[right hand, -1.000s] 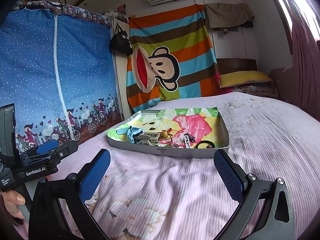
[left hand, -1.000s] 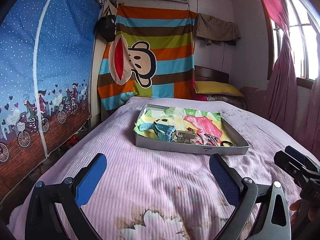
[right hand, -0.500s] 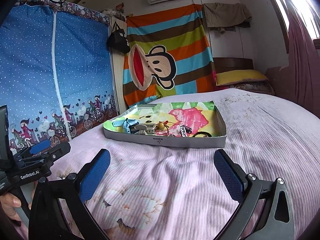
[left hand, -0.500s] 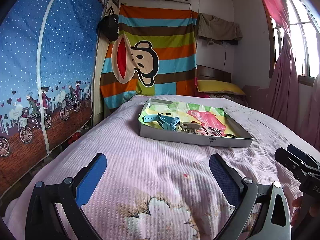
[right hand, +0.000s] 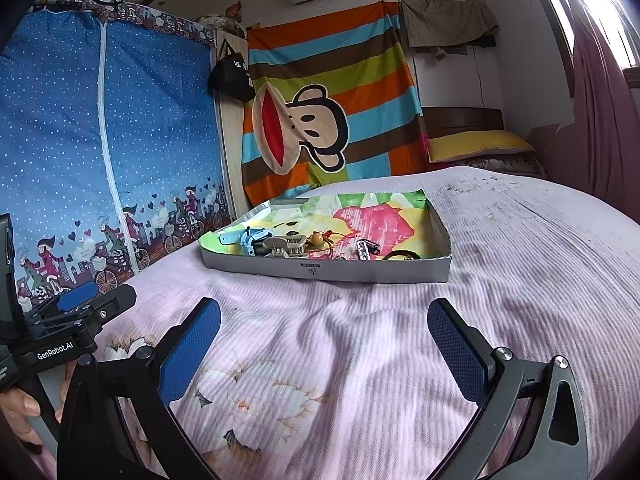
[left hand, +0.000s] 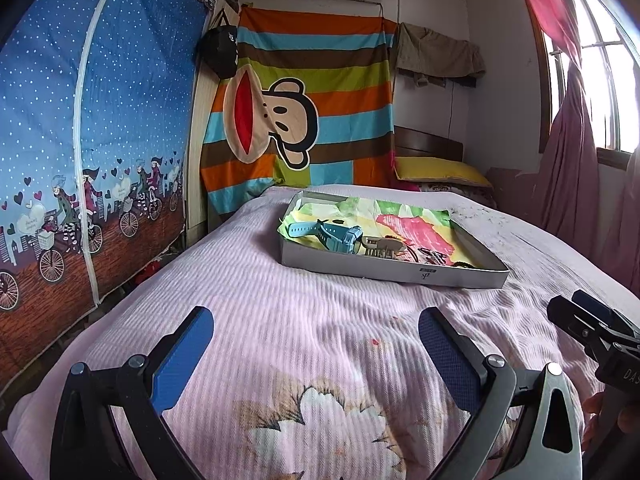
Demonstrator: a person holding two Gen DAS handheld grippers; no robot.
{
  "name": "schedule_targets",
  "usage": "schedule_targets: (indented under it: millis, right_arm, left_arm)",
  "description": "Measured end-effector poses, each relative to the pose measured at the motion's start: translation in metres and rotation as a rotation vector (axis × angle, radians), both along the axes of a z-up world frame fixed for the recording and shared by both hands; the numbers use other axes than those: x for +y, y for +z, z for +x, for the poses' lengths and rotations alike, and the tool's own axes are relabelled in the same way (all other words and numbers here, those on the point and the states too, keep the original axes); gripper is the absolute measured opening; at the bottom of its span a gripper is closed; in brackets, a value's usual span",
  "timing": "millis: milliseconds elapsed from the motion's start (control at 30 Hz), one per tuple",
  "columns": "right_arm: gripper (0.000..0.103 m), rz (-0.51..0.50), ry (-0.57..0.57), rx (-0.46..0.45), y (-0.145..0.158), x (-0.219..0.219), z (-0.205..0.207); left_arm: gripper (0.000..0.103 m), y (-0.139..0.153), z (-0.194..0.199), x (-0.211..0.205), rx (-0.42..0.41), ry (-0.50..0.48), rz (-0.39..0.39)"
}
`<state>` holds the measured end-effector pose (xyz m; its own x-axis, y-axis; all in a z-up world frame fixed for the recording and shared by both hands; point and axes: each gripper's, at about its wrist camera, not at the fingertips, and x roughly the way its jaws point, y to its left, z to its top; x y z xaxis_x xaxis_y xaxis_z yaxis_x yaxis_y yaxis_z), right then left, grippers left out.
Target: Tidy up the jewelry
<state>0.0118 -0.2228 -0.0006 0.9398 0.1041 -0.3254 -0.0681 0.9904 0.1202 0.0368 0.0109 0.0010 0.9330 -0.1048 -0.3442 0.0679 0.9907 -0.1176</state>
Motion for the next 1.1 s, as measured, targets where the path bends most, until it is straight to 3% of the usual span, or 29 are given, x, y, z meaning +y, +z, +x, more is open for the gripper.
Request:
schedule_targets:
  millis: [1100]
  right_arm:
    - [0.102,0.009,0.003,0.001,-0.002,0.0007,0.0017]
  left_arm:
    - [0.103,0.0013,0.0007,0.0021,-0.001,0.003,0.002]
